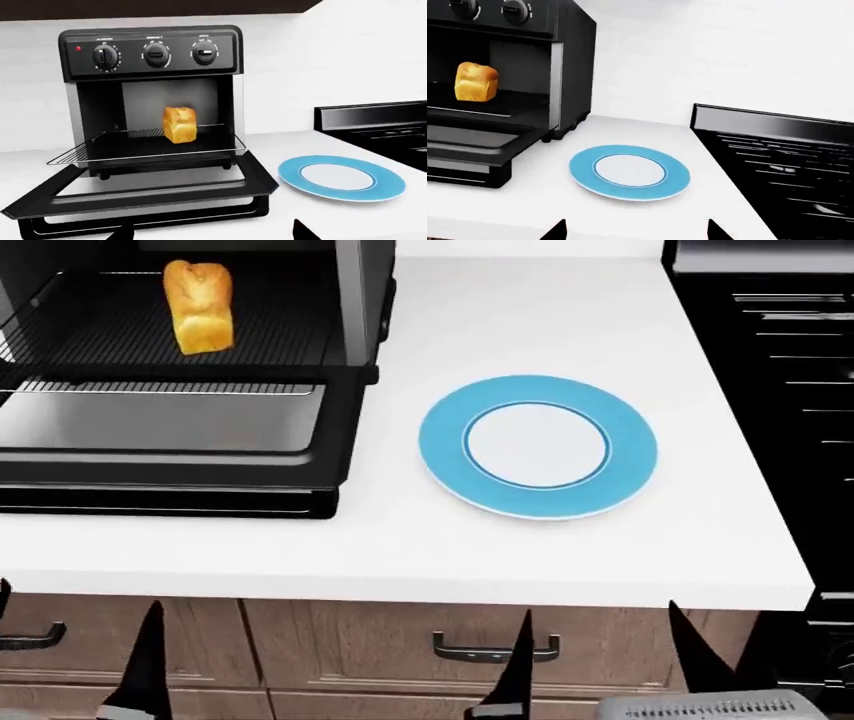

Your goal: Pick the bread from the rack and place it on the plate on the counter.

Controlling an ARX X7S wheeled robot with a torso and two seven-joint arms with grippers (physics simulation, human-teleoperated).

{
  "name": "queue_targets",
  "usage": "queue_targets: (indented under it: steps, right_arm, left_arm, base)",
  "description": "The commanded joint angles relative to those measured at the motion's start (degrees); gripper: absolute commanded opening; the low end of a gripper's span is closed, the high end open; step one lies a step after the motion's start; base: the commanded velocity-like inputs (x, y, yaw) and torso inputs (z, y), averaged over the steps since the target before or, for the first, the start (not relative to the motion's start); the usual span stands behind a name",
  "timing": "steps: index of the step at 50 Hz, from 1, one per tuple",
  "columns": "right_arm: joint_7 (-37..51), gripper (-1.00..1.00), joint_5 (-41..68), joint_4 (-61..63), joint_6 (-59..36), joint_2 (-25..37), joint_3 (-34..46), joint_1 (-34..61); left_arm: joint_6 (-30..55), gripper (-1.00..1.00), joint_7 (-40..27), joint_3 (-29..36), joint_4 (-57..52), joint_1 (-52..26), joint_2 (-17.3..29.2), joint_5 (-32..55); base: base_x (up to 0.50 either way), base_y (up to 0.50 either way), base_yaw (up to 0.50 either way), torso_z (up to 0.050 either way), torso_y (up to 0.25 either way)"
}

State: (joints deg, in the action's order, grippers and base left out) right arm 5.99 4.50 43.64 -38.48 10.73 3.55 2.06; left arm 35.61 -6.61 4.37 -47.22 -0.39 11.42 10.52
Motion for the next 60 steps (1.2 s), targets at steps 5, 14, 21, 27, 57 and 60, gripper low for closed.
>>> queue_targets:
  steps: [5, 14, 21, 27, 57, 60]
  right_arm:
    - [25.6, 1.0, 26.8, 16.3, -15.3, 20.3, -0.1, 10.5]
    - [43.8, 1.0, 44.0, 16.2, -9.1, 32.5, 8.2, 17.2]
    - [45.4, 1.0, 44.7, 15.8, -7.9, 33.7, 10.5, 18.1]
    - [46.8, 1.0, 45.5, 15.9, -6.9, 34.5, 12.1, 19.1]
    - [73.0, 1.0, 57.6, 16.3, 18.4, 53.2, 67.8, 66.9]
    - [73.2, 1.0, 57.4, 16.2, 19.2, 53.6, 69.2, 67.7]
  left_arm:
    - [3.5, 1.0, -36.7, 10.6, -12.7, -15.2, 29.3, 34.9]
    - [-4.2, 1.0, -49.5, 24.4, -12.6, -27.4, 40.7, 42.8]
    - [-6.1, 1.0, -50.6, 25.7, -12.4, -27.6, 42.3, 42.8]
    - [-7.1, 1.0, -51.1, 26.8, -12.0, -27.5, 43.0, 42.2]
    - [-22.8, 1.0, -63.7, 62.7, -12.7, -62.9, 56.0, 50.0]
    - [-23.8, 1.0, -64.9, 67.1, -12.7, -66.7, 56.1, 50.1]
  base:
    - [0.0, 0.0, 0.0, 0.05, 0.0]
    - [0.0, 0.39, 0.0, 0.05, 0.0]
    - [0.0, 0.5, 0.0, 0.05, 0.0]
    - [0.0, 0.5, 0.0, 0.05, 0.0]
    - [0.25, 0.13, 0.0, 0.05, 0.0]
    - [0.41, 0.0, 0.0, 0.05, 0.0]
